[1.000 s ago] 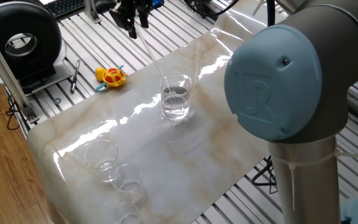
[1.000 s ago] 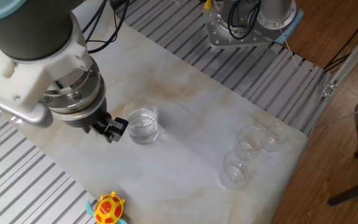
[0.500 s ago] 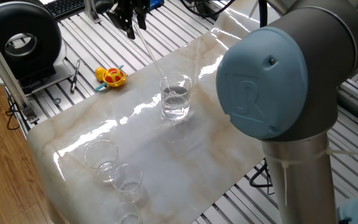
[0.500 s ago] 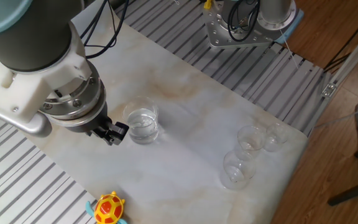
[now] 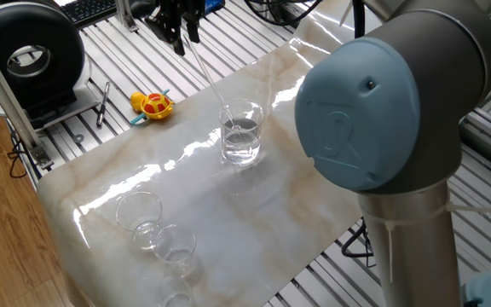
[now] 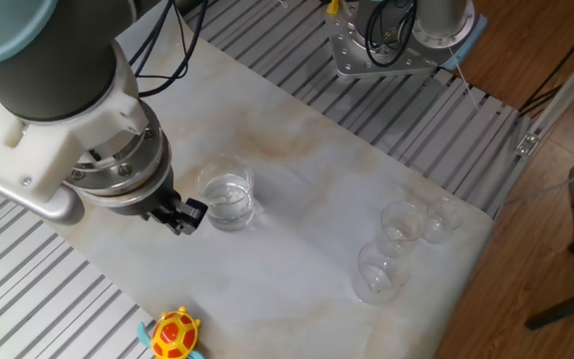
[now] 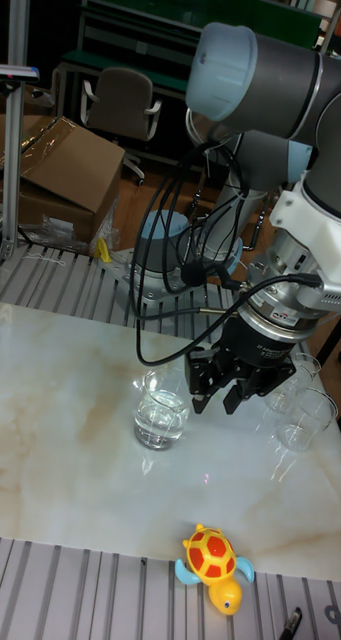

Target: Stir the beaker with a glass rod

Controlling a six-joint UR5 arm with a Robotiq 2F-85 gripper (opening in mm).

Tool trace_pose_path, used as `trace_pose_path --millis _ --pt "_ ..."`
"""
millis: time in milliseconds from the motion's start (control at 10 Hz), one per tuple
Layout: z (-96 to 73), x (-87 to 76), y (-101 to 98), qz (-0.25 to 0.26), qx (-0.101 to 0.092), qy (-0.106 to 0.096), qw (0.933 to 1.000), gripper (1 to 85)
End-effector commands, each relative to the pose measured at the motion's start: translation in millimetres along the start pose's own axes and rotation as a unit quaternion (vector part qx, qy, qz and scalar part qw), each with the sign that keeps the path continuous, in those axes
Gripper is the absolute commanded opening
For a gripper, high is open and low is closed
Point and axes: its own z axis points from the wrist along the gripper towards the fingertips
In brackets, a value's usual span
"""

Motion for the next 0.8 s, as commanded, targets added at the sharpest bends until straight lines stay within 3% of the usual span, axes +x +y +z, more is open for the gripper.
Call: trace_pose_path --millis 0,700 --pt "-0.8 3.9 3.4 0.003 -0.005 0.004 1.0 41.0" --pt "-1.1 6.7 0.6 0.0 -0.004 0.004 1.0 35.0"
